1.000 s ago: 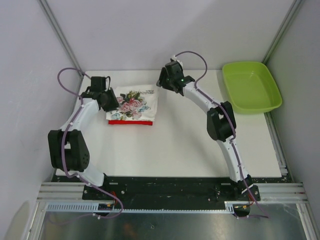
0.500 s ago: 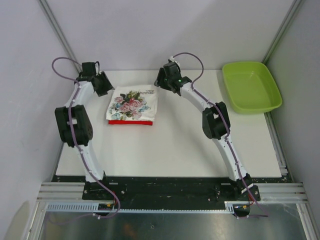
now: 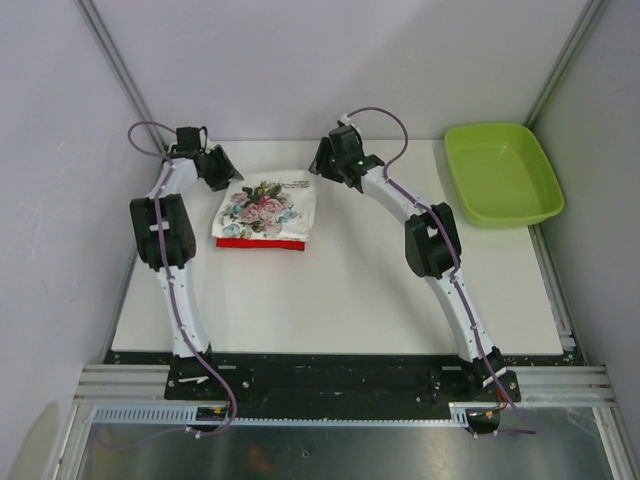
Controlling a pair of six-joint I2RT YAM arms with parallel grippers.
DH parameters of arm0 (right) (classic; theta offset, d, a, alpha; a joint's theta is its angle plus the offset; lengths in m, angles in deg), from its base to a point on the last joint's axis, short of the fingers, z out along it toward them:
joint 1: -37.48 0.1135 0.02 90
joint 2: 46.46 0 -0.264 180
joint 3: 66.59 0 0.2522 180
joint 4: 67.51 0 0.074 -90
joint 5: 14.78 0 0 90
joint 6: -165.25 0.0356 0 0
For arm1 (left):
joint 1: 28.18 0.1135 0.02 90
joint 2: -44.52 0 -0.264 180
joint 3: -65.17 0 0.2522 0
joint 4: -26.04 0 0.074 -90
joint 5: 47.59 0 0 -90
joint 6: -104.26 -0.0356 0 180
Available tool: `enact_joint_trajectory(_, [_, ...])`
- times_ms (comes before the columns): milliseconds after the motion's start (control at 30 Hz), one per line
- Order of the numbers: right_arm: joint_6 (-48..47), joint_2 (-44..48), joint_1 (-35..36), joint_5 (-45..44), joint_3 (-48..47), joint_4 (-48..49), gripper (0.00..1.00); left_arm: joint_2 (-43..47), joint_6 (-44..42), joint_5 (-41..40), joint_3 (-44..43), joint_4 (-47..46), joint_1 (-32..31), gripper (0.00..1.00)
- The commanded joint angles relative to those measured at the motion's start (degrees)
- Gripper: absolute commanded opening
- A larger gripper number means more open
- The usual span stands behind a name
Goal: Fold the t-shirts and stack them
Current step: Put the neatly folded tshirt into the corner of the board with both arms
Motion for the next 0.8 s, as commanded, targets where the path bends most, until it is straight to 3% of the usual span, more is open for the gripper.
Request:
enact_joint_trajectory(0, [1.04,-2.05,-0.08,1.91,-1.77,2.1,0.52,0.79,1.04,2.63,-3.34,-2.06,0.4,0.47])
enact_joint_trajectory(233, [1.67,-3.55,0.4,2.76,-3.25,1.79,0.48,2.59,1.68,2.88,-1.37,-3.2,0.36,0.3])
enact_joint_trajectory(433, [1.72,-3.8,0.78,2.6,-4.04,1.66,0.18,5.5,1.59,1.74,1.59,-3.58,0.42,0.03])
enact_joint_trajectory(600, [1.5,-3.08,1.27,1.79,-5.01,1.68,0.02,11.81,1.75,-2.74,6.72,-3.95,1.37,0.0])
enact_joint_trajectory(767, [1.66,-3.45,1.96,1.93,-6.29,2.11,0.0,18.15,1.34,-8.36,12.09,-4.28,2.71,0.0])
